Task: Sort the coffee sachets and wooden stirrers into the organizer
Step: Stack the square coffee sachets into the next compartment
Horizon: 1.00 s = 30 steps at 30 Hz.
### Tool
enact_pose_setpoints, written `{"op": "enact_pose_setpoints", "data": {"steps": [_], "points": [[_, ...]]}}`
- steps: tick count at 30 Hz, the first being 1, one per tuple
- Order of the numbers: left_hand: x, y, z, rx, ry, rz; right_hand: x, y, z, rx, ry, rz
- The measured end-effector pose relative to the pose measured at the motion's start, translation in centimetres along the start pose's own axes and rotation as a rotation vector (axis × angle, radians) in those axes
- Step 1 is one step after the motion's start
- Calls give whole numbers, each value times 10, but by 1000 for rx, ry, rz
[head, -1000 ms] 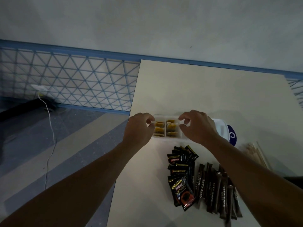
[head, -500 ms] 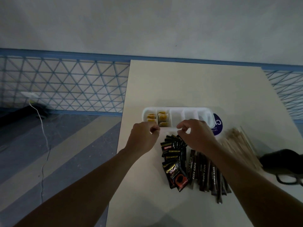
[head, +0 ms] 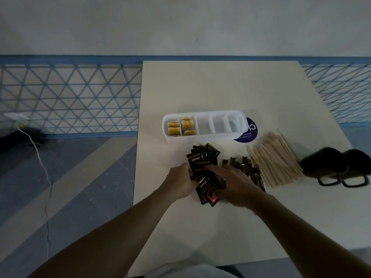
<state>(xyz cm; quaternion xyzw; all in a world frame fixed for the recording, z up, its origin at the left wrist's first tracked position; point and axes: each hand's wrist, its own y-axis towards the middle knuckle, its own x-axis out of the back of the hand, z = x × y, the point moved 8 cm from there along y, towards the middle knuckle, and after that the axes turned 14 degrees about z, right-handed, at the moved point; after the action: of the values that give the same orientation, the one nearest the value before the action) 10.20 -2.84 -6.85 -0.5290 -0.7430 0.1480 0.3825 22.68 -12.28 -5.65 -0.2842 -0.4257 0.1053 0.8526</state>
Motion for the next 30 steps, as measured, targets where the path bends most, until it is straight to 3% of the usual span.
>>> {"op": "enact_pose_setpoints", "data": {"steps": [8,13,24,30], "points": [[-17,-6,4,-13,-15,-53,-22,7,5,-18,96,-39],[-21,-7,5,-69,-85,-132,-25,14,10,-26,62,-82],[-21,-1,12,-72,-155,-102,-18,23,11,-140,-81,-115],[-20,-2,12,-122,-55,-115,-25,20,24,-110,-111,-79]]}}
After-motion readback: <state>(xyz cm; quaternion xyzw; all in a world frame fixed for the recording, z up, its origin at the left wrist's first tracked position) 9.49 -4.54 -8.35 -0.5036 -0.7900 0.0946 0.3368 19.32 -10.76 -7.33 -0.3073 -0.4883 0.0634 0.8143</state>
